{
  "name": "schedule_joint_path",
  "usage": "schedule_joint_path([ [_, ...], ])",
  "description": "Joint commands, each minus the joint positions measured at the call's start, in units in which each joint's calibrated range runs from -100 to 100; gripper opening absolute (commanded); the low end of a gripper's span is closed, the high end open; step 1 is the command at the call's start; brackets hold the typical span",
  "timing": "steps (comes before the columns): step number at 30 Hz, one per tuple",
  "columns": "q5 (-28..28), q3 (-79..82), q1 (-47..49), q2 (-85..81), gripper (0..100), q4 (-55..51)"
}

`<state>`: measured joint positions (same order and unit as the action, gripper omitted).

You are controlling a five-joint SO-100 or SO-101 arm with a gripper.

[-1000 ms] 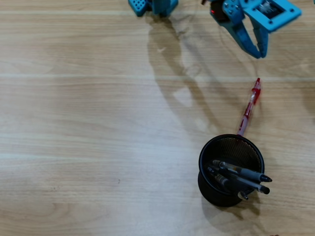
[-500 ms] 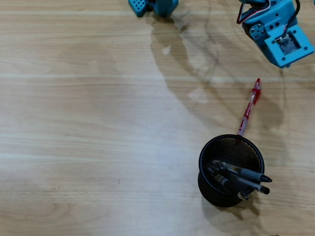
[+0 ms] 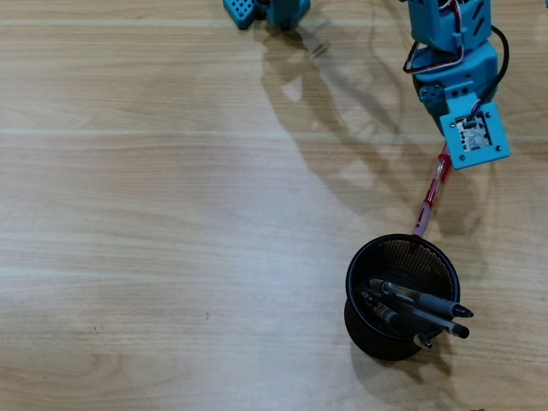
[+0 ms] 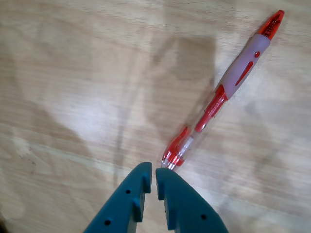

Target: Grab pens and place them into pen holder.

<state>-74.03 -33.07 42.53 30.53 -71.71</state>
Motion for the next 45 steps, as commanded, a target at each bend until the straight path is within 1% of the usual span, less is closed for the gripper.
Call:
schedule_joint_path([
  [1,-0.32,-7.54,-0.18,3.61,2,0.30],
  [3,-0.37,-7.99,-0.18,4.70,4,0.30],
  [6,-0.42,-8.08,-0.18,5.96,14,0.30],
  [8,-0.47,-7.99,-0.27,6.47,19,0.30],
  [12,-0.47,-7.45,-0.55,6.89,21,0.38],
  [16,-0.52,-8.17,-0.73,9.49,20,0.81],
  [21,-0.52,-8.17,-0.46,12.77,20,5.63],
  [27,-0.52,-8.17,-0.37,16.13,20,8.82],
  [33,-0.52,-8.08,-0.64,18.23,20,8.65],
  [35,-1.39,-7.90,-0.64,18.56,20,8.22],
  [38,-3.06,-7.45,-0.37,18.56,14,7.96],
  [45,-3.22,-7.45,-0.64,18.39,3,7.96],
])
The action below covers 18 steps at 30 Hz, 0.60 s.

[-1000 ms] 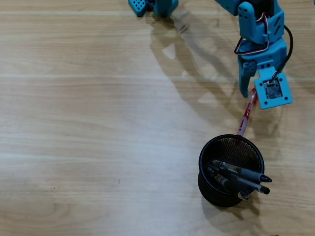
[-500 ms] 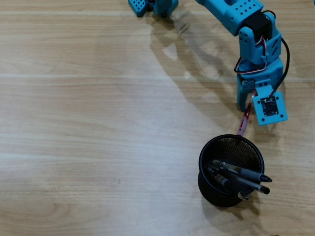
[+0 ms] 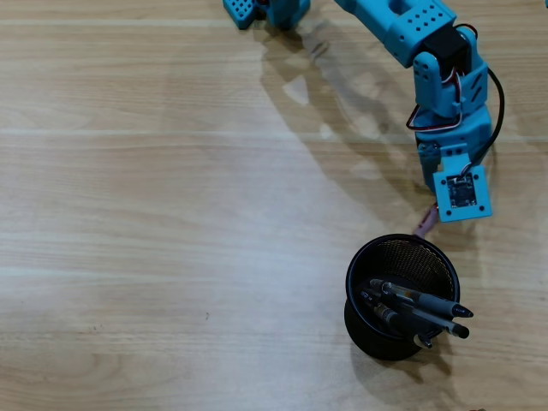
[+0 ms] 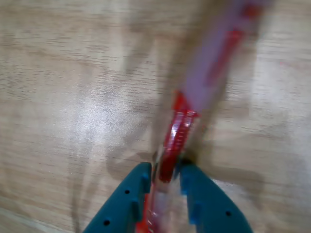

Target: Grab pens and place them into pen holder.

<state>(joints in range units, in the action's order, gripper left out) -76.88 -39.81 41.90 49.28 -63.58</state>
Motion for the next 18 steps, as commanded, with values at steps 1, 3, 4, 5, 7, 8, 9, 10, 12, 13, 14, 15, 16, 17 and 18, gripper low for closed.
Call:
schedule_joint_path([
  [1,-0.36,-0.70,-0.10,-0.43,2,-0.26],
  [3,-0.36,-0.70,-0.10,-0.52,2,-0.26],
  [4,-0.36,-0.61,-0.10,-0.52,2,-0.26],
  [5,-0.36,-0.61,-0.10,-0.60,2,-0.26],
  [7,-0.21,-0.61,-0.10,-0.85,2,-0.26],
  [8,-0.10,-0.61,-0.10,-1.02,2,-0.26],
  [9,0.00,-0.70,-0.28,-1.11,2,-0.26],
  [10,0.00,-0.97,-0.46,-1.11,2,-0.26],
  [12,0.05,-1.42,-0.55,-1.27,2,-0.26],
  [13,0.05,-1.78,-0.64,-1.61,2,-0.26],
  [14,0.10,-2.23,-0.91,-2.37,2,-0.26],
  [15,0.51,-2.41,-1.10,-3.29,2,-0.26],
  [16,1.32,-2.41,-1.28,-4.21,2,-0.26],
  [17,2.18,-2.41,-1.73,-5.31,2,-0.26],
  [18,2.89,-2.41,-2.37,-6.40,2,-0.26],
])
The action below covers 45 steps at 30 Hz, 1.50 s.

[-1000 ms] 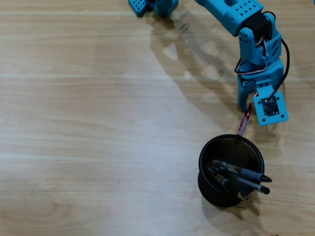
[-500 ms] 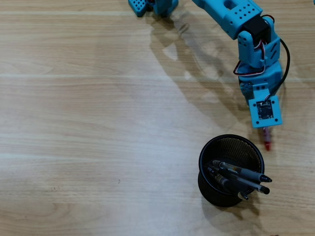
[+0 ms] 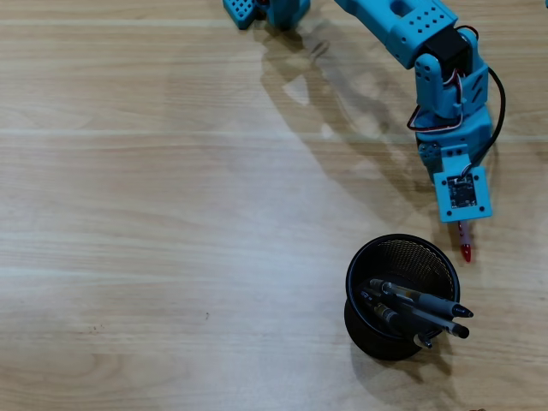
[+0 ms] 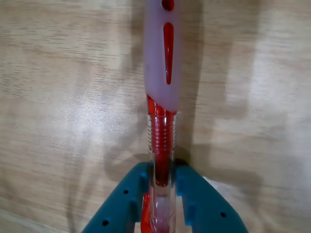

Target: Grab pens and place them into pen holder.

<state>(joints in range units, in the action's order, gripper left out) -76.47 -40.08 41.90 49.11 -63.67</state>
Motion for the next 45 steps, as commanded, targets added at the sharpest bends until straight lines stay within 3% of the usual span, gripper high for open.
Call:
schedule_joint_path([
  [1,2.99,-2.15,-2.91,-7.32,2,-0.17],
  [18,8.52,-0.70,-13.26,-35.71,2,-11.11],
  [28,10.30,6.42,-14.53,-44.28,2,-9.81],
  [40,20.71,12.64,-16.44,-43.69,2,26.95],
  [45,23.05,12.91,-17.35,-41.09,2,36.59],
])
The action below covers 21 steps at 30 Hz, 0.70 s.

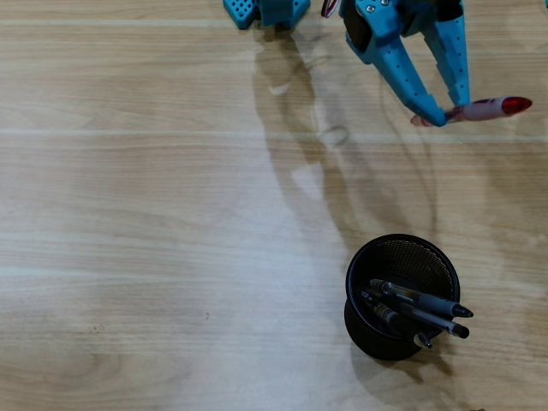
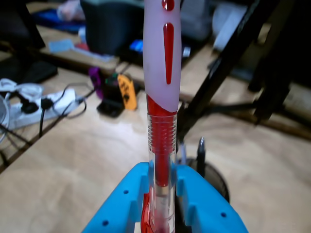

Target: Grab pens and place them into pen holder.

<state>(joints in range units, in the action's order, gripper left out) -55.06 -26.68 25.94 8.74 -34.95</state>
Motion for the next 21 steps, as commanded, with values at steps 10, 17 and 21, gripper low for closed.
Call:
schedule_joint_path([
  [10,1.75,0.13,-2.20,7.35,2,25.35],
  [17,1.60,0.13,-3.83,14.74,2,28.88],
  [21,1.60,0.04,-5.01,20.12,2,36.45],
])
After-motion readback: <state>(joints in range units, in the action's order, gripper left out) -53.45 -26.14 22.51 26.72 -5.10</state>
